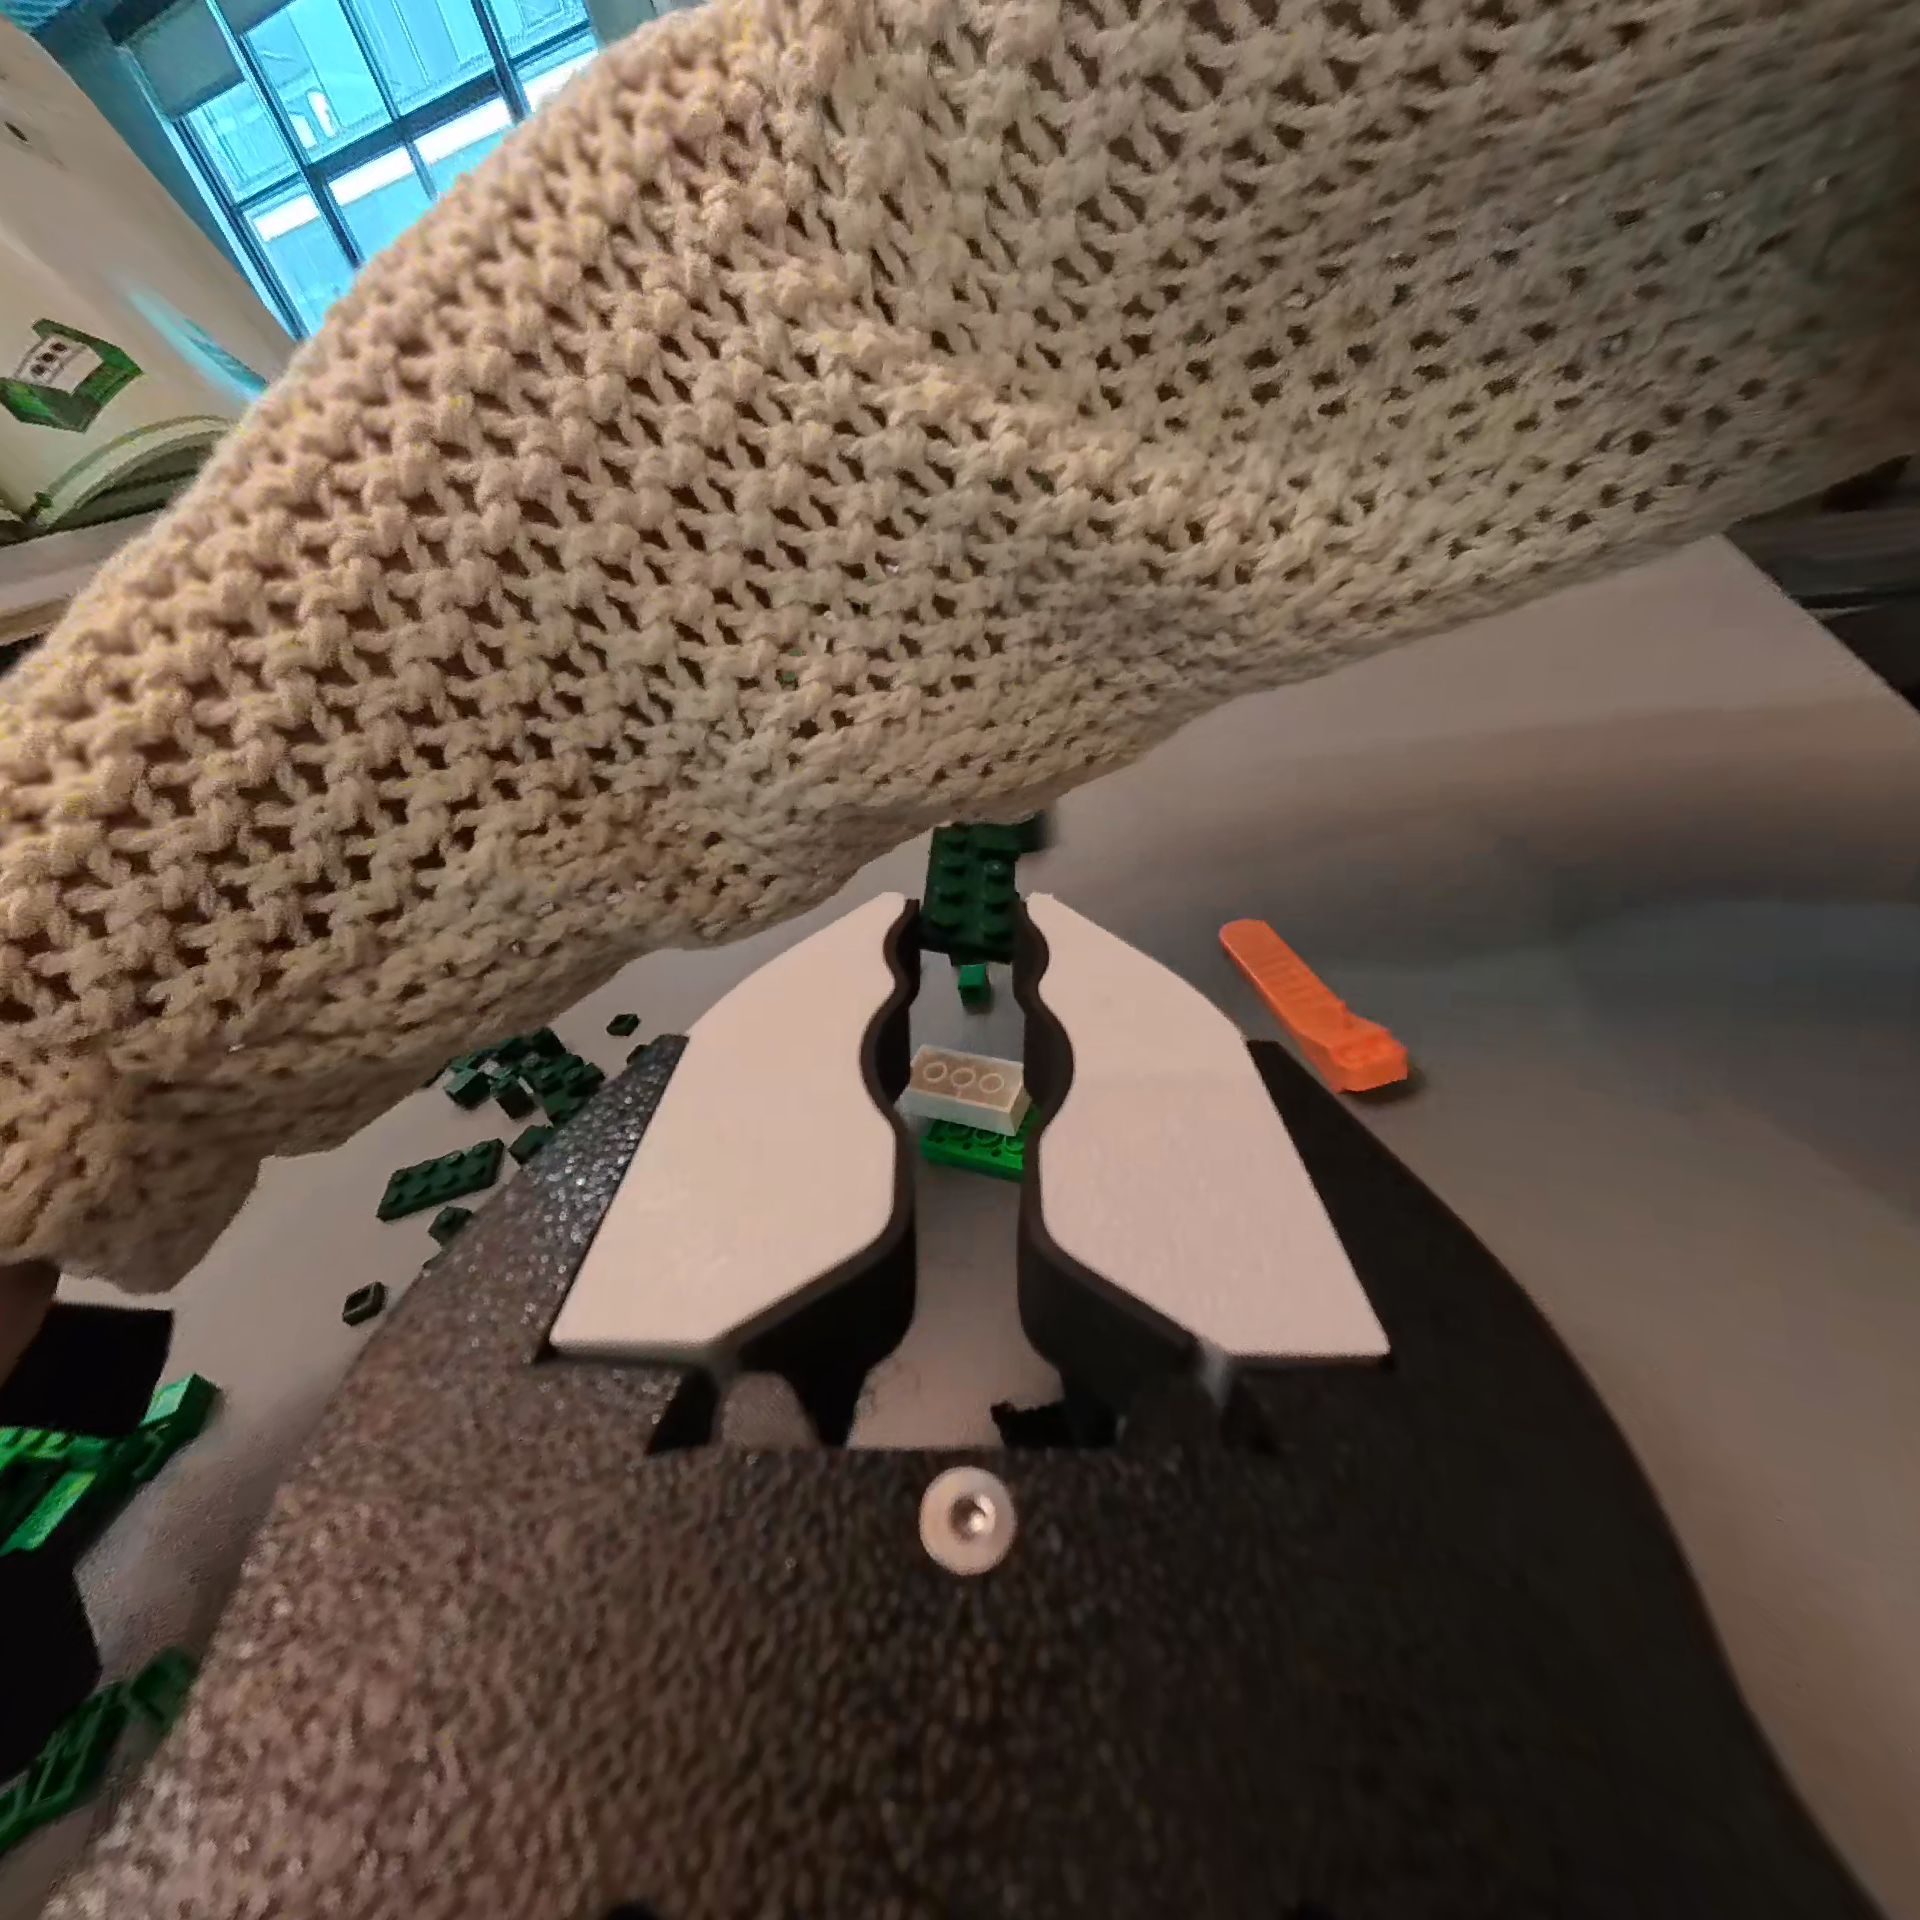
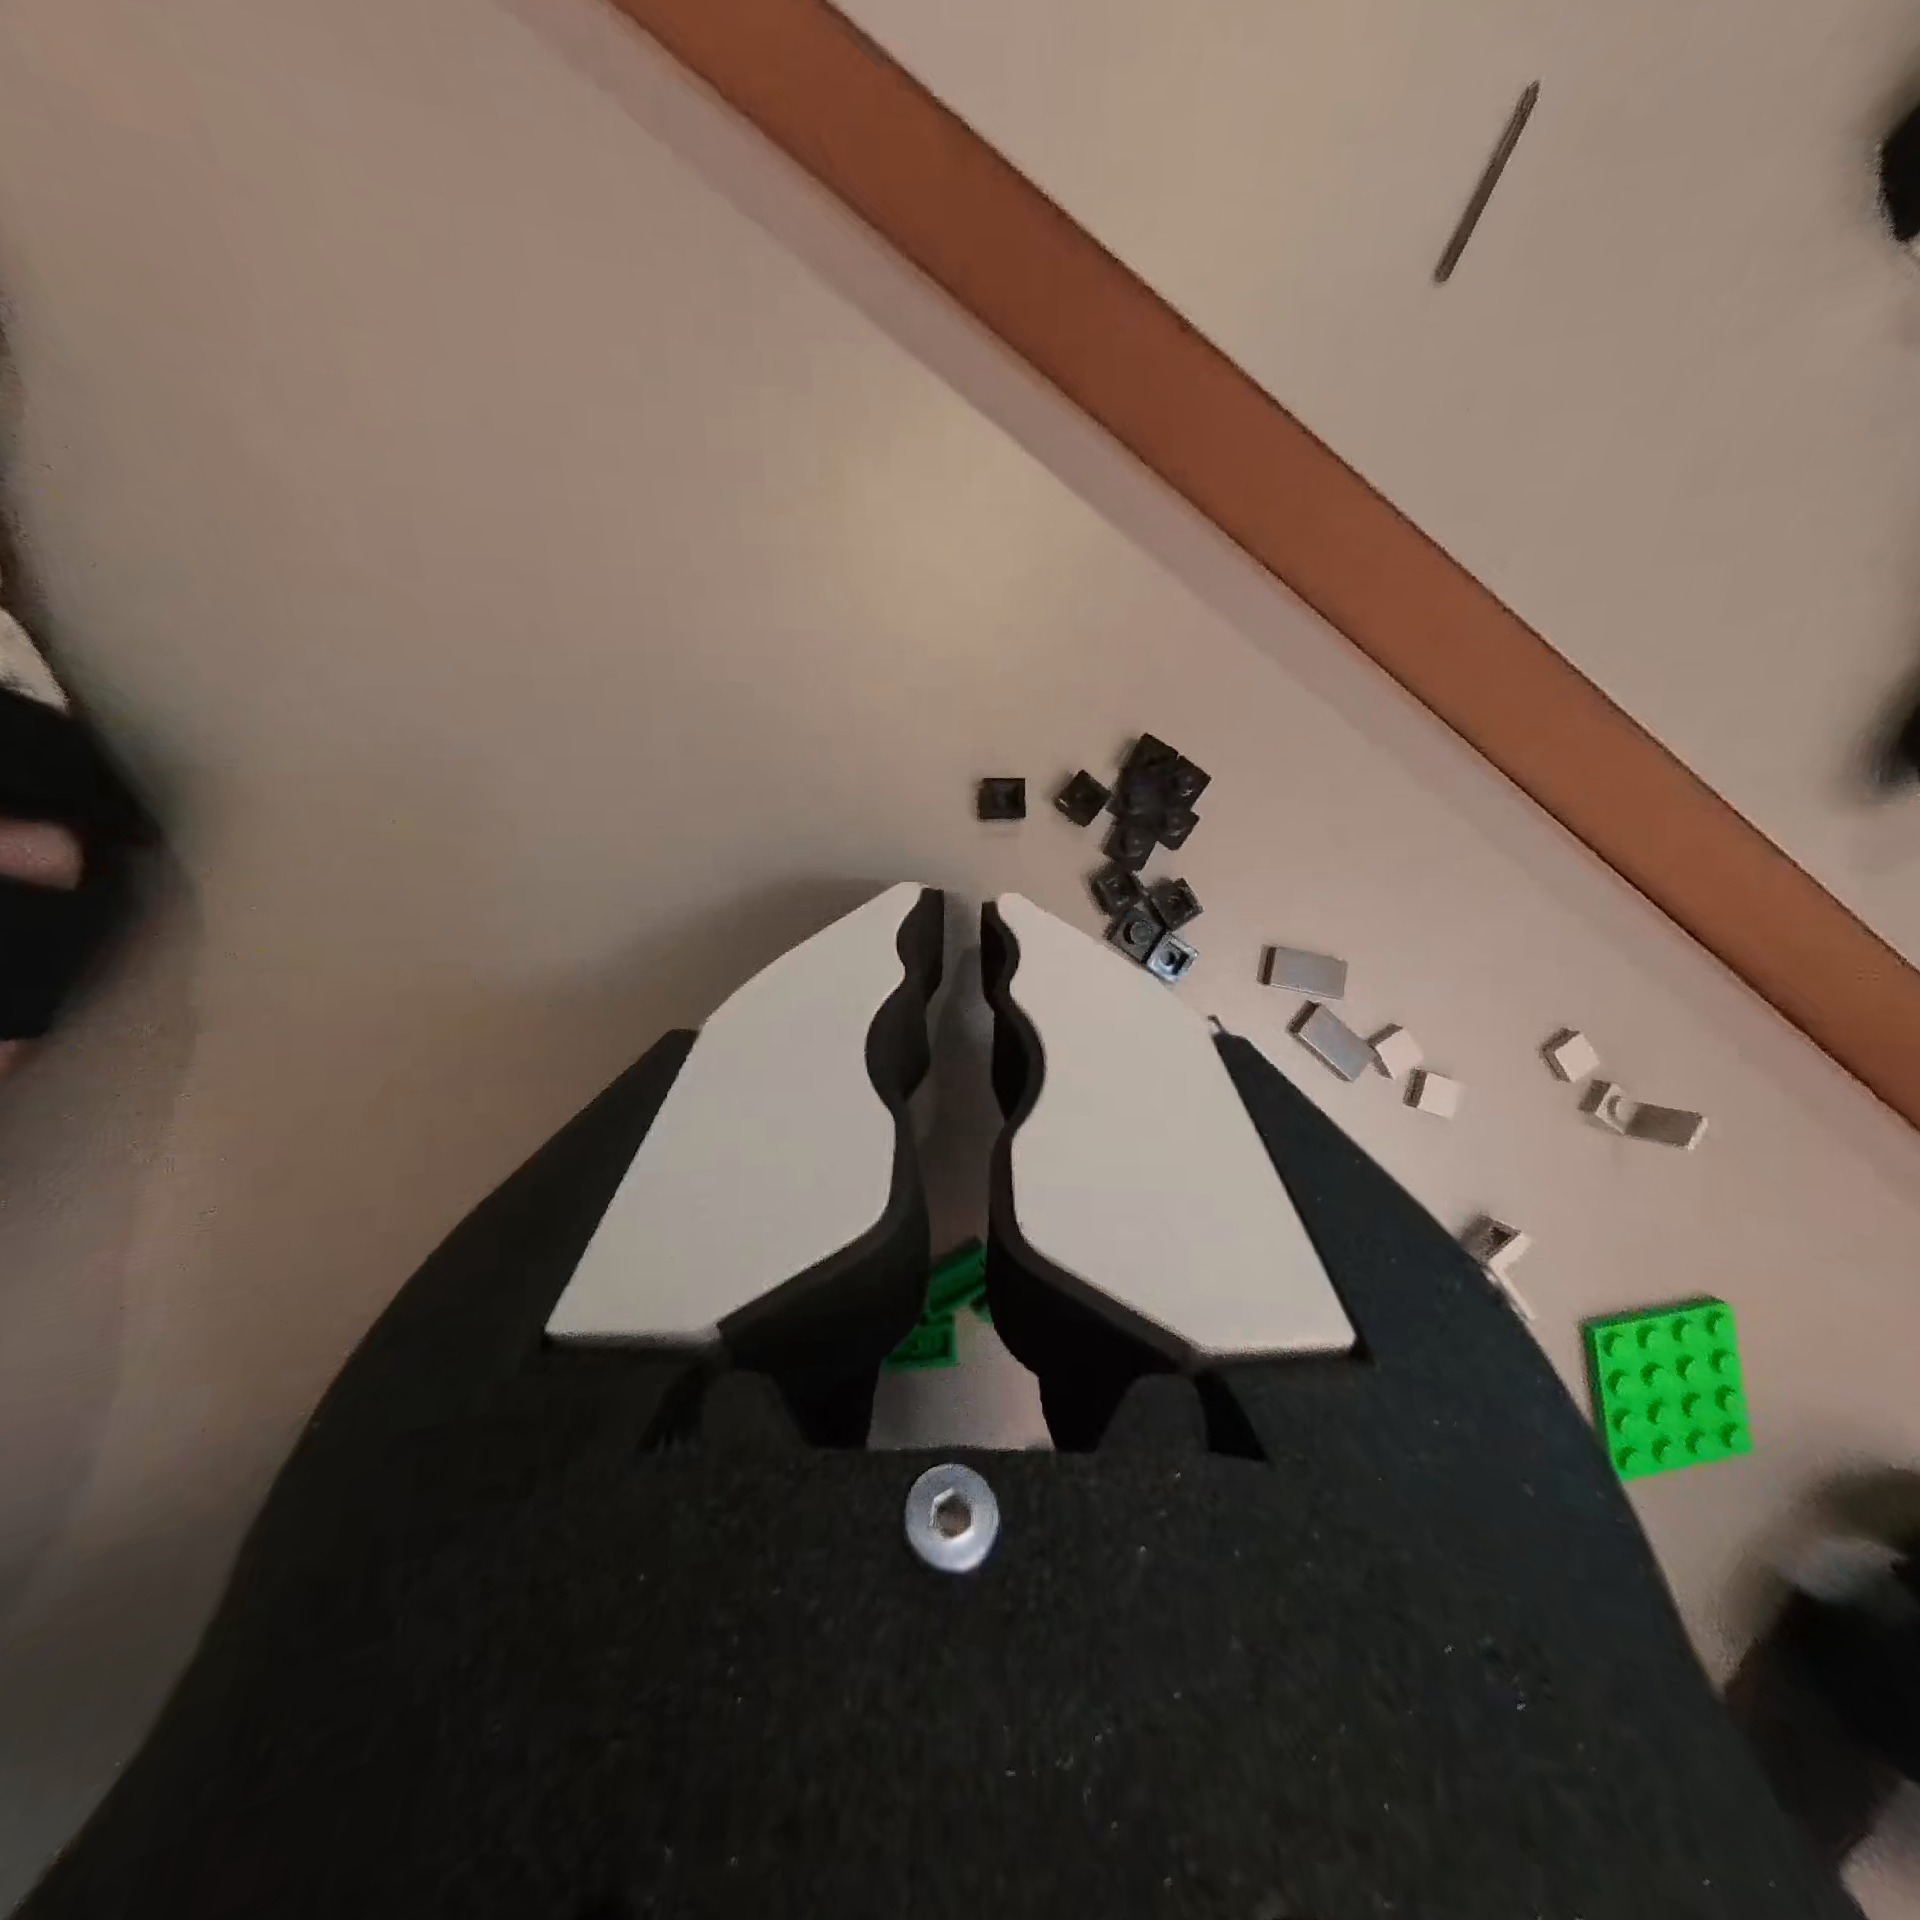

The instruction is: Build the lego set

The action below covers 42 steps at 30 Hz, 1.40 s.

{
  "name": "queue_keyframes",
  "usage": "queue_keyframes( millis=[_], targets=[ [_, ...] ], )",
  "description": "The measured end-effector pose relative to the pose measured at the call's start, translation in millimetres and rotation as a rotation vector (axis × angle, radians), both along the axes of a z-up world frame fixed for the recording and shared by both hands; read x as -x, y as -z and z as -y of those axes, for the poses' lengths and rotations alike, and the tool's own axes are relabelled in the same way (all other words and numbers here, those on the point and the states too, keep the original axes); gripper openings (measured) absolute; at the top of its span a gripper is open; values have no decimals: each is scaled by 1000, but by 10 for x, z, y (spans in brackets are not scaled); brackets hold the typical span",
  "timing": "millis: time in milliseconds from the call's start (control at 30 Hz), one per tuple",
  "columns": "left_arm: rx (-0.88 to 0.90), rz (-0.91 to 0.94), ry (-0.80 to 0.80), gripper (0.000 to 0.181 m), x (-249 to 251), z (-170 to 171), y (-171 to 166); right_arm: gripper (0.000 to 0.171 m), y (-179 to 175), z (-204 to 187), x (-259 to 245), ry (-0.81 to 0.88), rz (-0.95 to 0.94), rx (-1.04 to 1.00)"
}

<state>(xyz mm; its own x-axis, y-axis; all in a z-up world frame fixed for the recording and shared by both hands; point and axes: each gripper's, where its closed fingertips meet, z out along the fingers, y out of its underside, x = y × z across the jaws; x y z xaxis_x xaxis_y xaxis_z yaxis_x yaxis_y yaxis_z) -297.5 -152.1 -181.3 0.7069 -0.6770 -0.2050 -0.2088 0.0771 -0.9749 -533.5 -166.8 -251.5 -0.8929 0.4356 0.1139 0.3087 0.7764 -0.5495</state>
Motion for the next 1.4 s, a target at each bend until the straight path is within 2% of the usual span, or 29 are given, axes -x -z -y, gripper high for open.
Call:
queue_keyframes(
  millis=[200, 367, 633, 767, 933, 1133, 1400],
  targets=[
    [5, 13, -4, 16, 7, -12, -19, 7, -6, -239, 87, 72, -79, -60],
    [8, 19, -4, 16, 5, -18, -32, 12, 79, -322, 79, 128, -48, -52],
    [9, 14, -1, 16, -12, -23, -41, 12, 49, -266, 111, 157, -39, 26],
    [9, 11, 0, 16, -20, -26, -45, 7, 32, -189, 53, 129, 16, 72],
    [10, 7, 2, 16, -30, -30, -48, 8, 16, -65, 37, 106, -4, 124],
    [9, 1, 4, 16, -43, -31, -48, 4, 93, -144, 147, 205, -50, 61],
    [10, -3, 6, 16, -51, -34, -48, 12, 92, -217, 248, 252, -90, 36]
  ],
)
